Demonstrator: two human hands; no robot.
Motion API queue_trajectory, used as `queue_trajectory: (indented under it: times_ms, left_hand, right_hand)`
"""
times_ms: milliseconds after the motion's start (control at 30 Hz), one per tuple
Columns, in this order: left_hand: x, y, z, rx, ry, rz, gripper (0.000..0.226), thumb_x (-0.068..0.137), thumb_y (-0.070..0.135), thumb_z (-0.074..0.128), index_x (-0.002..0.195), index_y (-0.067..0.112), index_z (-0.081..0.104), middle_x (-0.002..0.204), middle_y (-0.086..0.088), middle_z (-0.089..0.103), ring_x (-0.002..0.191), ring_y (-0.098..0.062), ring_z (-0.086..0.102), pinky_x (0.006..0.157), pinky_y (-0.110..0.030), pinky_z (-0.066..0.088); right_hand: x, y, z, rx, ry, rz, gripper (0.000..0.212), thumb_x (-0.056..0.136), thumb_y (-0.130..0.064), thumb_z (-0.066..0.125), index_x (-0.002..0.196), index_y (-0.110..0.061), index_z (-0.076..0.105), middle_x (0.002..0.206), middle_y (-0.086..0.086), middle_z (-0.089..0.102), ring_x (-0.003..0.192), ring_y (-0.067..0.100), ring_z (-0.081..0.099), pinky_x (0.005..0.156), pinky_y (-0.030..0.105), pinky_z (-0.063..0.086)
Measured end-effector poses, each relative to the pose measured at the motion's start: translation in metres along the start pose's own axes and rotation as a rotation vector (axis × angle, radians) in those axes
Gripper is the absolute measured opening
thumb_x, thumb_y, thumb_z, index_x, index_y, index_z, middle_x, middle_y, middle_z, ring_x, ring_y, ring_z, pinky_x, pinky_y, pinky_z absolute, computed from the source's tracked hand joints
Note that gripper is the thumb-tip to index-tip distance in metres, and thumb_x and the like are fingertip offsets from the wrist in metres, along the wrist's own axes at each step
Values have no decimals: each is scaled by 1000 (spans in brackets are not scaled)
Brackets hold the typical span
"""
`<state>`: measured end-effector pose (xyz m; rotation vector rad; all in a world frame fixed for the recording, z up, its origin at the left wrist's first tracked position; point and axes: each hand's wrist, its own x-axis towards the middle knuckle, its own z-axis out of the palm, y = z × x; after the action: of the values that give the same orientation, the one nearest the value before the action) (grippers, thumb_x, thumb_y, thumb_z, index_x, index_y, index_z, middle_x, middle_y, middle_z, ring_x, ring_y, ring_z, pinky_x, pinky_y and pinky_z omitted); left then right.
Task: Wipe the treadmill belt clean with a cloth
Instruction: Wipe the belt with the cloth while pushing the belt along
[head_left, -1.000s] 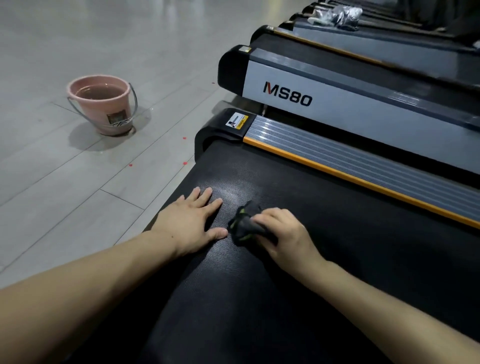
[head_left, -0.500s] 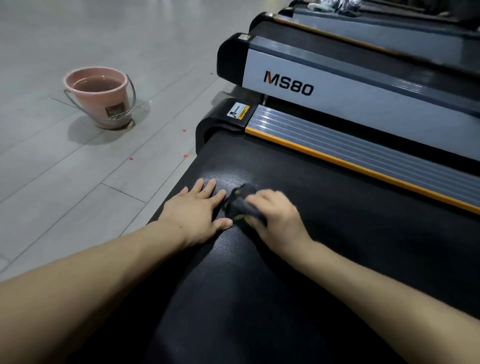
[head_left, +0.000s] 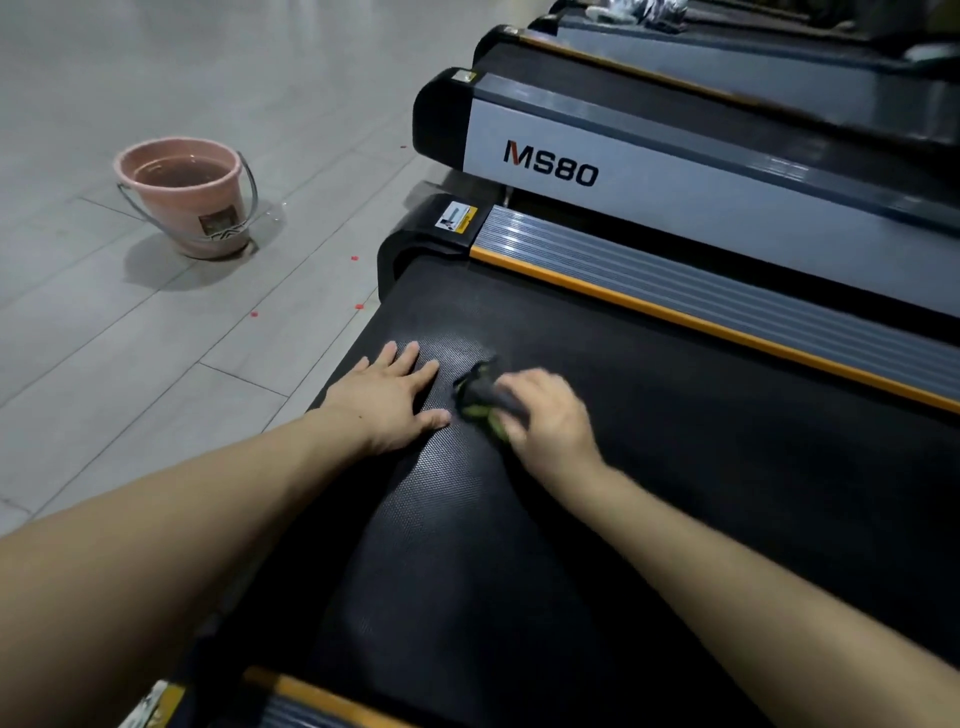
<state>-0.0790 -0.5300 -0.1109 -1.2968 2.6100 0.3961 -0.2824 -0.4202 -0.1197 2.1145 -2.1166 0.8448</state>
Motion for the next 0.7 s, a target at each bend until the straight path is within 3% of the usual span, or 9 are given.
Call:
queue_trajectory:
  times_ms: [100,200,267,367,433,533,700]
  left_hand:
    - [-4,-8,-2,-33,9,49,62,106,48,30,162,28,10,170,-3,-3,157,-23,-6,125,-43,4]
    - [-15,-10,-4,-155,86,69,54,107,36,36,159,25,27,169,-3,14,157,-22,6,126,-40,9]
    - [-27,-9,1,-167,174,73,51,105,36,42,155,26,37,165,-2,28,155,-22,18,125,-41,20]
    - [-46,-12,15,-104,223,95,47,102,38,47,147,25,49,159,-4,40,150,-27,31,119,-45,31]
    - [-54,-17,18,-82,231,93,48,100,41,43,144,23,52,155,-5,45,146,-28,37,117,-46,35]
    - [-66,-22,23,-124,235,71,46,102,35,47,145,19,52,159,-6,40,148,-28,33,123,-40,26]
    - [-85,-20,27,-108,216,85,52,103,31,48,153,17,42,165,-6,28,154,-26,20,124,-32,13]
  right_hand:
    - [-63,-35,-13,116,-153,-215,28,90,-35,67,112,-19,67,109,-1,63,88,25,55,80,36,48]
    - [-43,-18,-11,64,-233,-354,25,91,-35,67,111,-19,67,107,0,65,91,26,58,82,38,46]
    - [3,5,2,-23,-117,-230,23,85,-29,69,107,-21,68,105,3,67,94,31,61,83,39,46]
    - [47,20,14,-90,-2,131,21,85,-26,69,106,-21,68,105,4,65,93,35,58,82,40,47]
    - [37,6,19,-116,0,156,22,84,-25,71,105,-19,67,105,4,64,92,34,56,83,42,48]
    - [-19,-29,9,15,-26,-69,24,82,-24,69,104,-17,67,102,4,65,87,33,58,80,43,48]
    - [-80,-58,-12,151,-263,-431,28,89,-27,70,113,-15,66,111,3,64,89,25,57,84,35,46]
